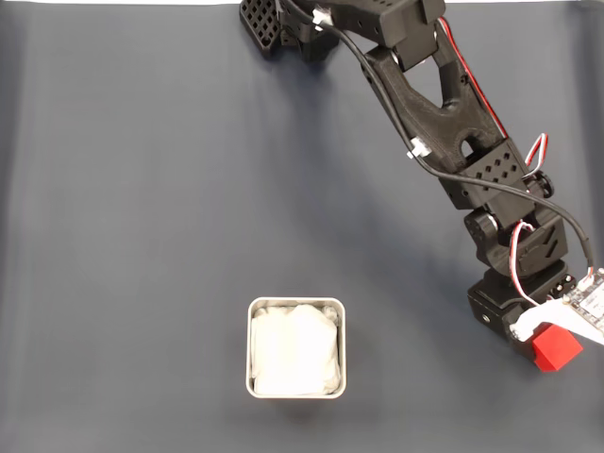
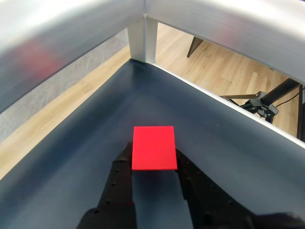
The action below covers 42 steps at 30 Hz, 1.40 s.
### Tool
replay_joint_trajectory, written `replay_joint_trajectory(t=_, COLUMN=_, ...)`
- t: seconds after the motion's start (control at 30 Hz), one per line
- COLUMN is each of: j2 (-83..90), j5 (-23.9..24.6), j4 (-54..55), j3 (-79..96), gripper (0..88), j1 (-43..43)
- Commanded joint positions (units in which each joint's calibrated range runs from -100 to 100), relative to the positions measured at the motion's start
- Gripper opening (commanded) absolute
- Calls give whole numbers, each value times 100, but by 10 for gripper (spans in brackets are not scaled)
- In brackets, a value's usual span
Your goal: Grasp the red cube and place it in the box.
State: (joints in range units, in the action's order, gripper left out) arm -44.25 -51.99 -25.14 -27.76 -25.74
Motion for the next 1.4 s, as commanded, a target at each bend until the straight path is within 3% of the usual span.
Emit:
replay_joint_trajectory(t=0.0, j2=629, j5=-15, j4=71, j3=-25, gripper=82, j1=117)
replay_joint_trajectory(t=0.67, j2=2406, j5=-15, j4=6, j3=1343, gripper=80, j1=365)
replay_joint_trajectory(t=1.37, j2=4511, j5=44, j4=-306, j3=2995, gripper=80, j1=1161)
